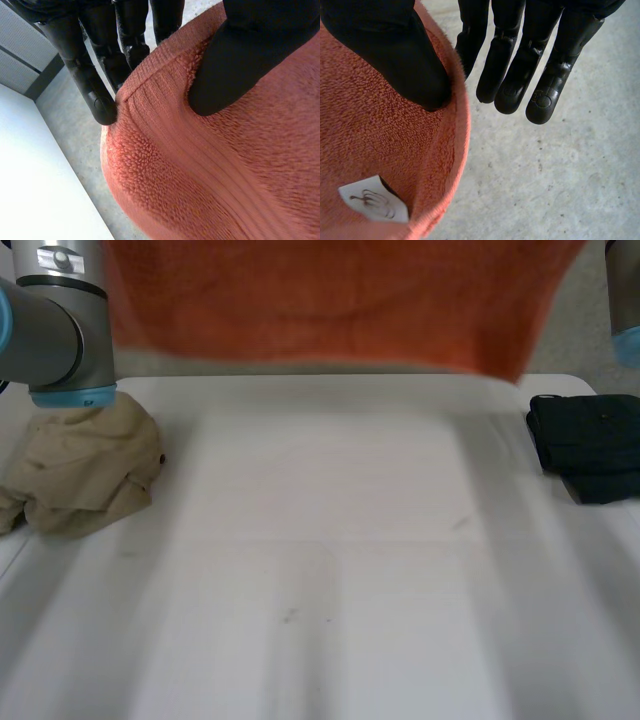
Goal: Fold the laundry.
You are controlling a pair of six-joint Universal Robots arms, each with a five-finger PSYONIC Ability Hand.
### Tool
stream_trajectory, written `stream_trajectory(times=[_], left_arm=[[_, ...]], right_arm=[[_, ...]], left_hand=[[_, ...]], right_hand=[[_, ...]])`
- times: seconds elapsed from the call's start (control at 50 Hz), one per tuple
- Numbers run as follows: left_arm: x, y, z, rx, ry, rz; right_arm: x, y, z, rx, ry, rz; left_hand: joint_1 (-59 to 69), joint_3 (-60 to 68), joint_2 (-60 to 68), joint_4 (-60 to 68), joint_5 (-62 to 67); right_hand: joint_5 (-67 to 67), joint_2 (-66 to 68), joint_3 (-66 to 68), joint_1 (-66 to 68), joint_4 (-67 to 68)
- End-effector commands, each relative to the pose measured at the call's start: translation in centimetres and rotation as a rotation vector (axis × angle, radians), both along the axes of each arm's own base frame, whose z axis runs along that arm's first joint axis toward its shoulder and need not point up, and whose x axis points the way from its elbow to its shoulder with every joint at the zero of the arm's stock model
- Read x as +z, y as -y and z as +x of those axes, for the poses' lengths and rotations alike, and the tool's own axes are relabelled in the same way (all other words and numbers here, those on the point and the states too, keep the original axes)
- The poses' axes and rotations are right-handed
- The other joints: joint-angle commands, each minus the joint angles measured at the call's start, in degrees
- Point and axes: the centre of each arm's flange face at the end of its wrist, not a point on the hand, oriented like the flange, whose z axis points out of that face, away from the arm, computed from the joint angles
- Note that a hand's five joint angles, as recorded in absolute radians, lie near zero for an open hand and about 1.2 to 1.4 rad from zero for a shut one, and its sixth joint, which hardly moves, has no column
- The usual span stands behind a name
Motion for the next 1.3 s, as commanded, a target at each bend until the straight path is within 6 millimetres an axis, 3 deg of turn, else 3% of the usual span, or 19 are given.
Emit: stream_trajectory(times=[0.02, 0.08, 0.1, 0.14, 0.22, 0.24, 0.32, 0.4, 0.48, 0.6, 0.7, 0.76, 0.78, 0.88, 0.92, 1.0, 1.1, 1.24, 1.3], left_arm=[[-6.0, 0.3, 0.2, -0.030, 0.052, 0.230], [-9.5, 0.4, 0.7, -0.029, 0.085, 0.332], [-10.0, 0.3, 0.7, -0.030, 0.091, 0.348], [-11.5, 0.2, 0.8, -0.031, 0.103, 0.392], [-16.7, 0.1, 0.8, -0.030, 0.141, 0.525], [-18.9, -0.1, 0.8, -0.027, 0.161, 0.587], [-23.7, -1.1, 1.0, -0.025, 0.216, 0.752], [-26.8, -2.8, 1.1, -0.032, 0.266, 0.891], [-28.3, -5.5, 1.6, -0.035, 0.320, 1.028], [-25.2, -10.0, 3.1, -0.011, 0.388, 1.097], [-22.9, -15.9, 4.9, -0.003, 0.480, 1.198], [-22.8, -19.1, 5.7, -0.005, 0.555, 1.300], [-23.0, -21.3, 6.2, -0.015, 0.619, 1.379], [-23.1, -26.1, 6.9, -0.073, 0.772, 1.591], [-22.9, -26.0, 6.6, -0.079, 0.778, 1.570], [-22.4, -22.9, 5.4, -0.064, 0.723, 1.429], [-23.1, -16.5, 3.0, -0.025, 0.642, 1.239], [-24.7, -11.1, 1.6, 0.075, 0.574, 1.152], [-25.9, -9.1, 1.1, 0.141, 0.550, 1.146]], right_arm=[[-5.0, 0.2, -0.1, 0.024, -0.030, 0.178], [-7.4, 0.3, 0.0, 0.041, -0.050, 0.252], [-9.4, 0.4, 0.2, 0.054, -0.069, 0.307], [-11.1, 0.4, 0.3, 0.066, -0.087, 0.352], [-17.0, 0.6, 0.7, 0.104, -0.142, 0.498], [-19.5, 0.7, 0.8, 0.112, -0.161, 0.557], [-24.7, 0.4, 0.7, 0.111, -0.203, 0.687], [-27.6, -0.7, 0.2, 0.101, -0.247, 0.811], [-28.4, -2.0, -1.9, 0.066, -0.281, 0.962], [-26.7, -6.8, -4.4, 0.056, -0.313, 1.196], [-24.1, -12.1, -7.8, 0.012, -0.407, 1.331], [-23.6, -14.4, -9.4, -0.007, -0.492, 1.377], [-23.3, -15.8, -10.4, -0.019, -0.550, 1.398], [-22.9, -18.4, -12.2, -0.039, -0.643, 1.434], [-22.8, -18.4, -12.3, -0.028, -0.631, 1.431], [-22.7, -17.9, -11.9, 0.014, -0.614, 1.388], [-24.4, -13.2, -11.3, -0.008, -0.531, 1.289], [-24.5, -8.0, -7.3, -0.043, -0.483, 1.087], [-24.8, -6.2, -6.6, -0.063, -0.481, 1.036]], left_hand=[[14.28, 11.54, 11.23, 11.07, 14.44], [14.28, 11.54, 11.23, 11.07, 14.44], [14.28, 11.54, 11.23, 11.07, 14.44], [14.28, 11.54, 11.23, 11.07, 14.44], [14.28, 11.54, 11.23, 11.07, 14.44], [14.28, 11.54, 11.23, 11.07, 14.44], [14.28, 11.54, 11.23, 11.07, 14.44], [14.28, 11.54, 11.23, 11.07, 14.44], [14.28, 11.54, 11.23, 11.07, 14.44], [14.28, 11.54, 11.23, 11.07, 14.44], [14.28, 11.54, 11.23, 11.07, 14.44], [14.28, 11.54, 11.23, 11.07, 14.44], [14.28, 11.54, 11.23, 11.07, 14.44], [14.28, 11.54, 11.23, 11.07, 14.44], [14.28, 11.54, 11.23, 11.07, 14.44], [14.28, 11.54, 11.23, 11.07, 14.44], [14.28, 11.54, 11.23, 11.07, 14.44], [14.28, 11.54, 11.23, 11.07, 14.44], [14.28, 11.54, 11.23, 11.07, 14.44]], right_hand=[[13.19, 12.51, 12.10, 23.13, 11.64], [13.19, 12.51, 12.10, 23.13, 11.64], [13.19, 12.51, 12.10, 23.13, 11.64], [13.19, 12.51, 12.10, 23.13, 11.64], [13.19, 12.51, 12.10, 23.13, 11.64], [13.19, 12.51, 12.10, 23.13, 11.64], [13.19, 12.51, 12.10, 23.13, 11.64], [13.19, 12.51, 12.10, 23.13, 11.64], [13.19, 12.51, 12.10, 23.13, 11.64], [13.19, 12.51, 12.10, 23.13, 11.64], [13.19, 12.51, 12.10, 23.13, 11.64], [13.19, 12.51, 12.10, 23.13, 11.64], [13.19, 12.51, 12.10, 23.13, 11.64], [13.19, 12.51, 12.10, 23.13, 11.64], [13.19, 12.51, 12.10, 23.13, 11.64], [13.19, 12.51, 12.10, 23.13, 11.64], [13.19, 12.51, 12.10, 23.13, 11.64], [13.19, 12.51, 12.10, 23.13, 11.64], [13.19, 12.51, 12.10, 23.13, 11.64]])
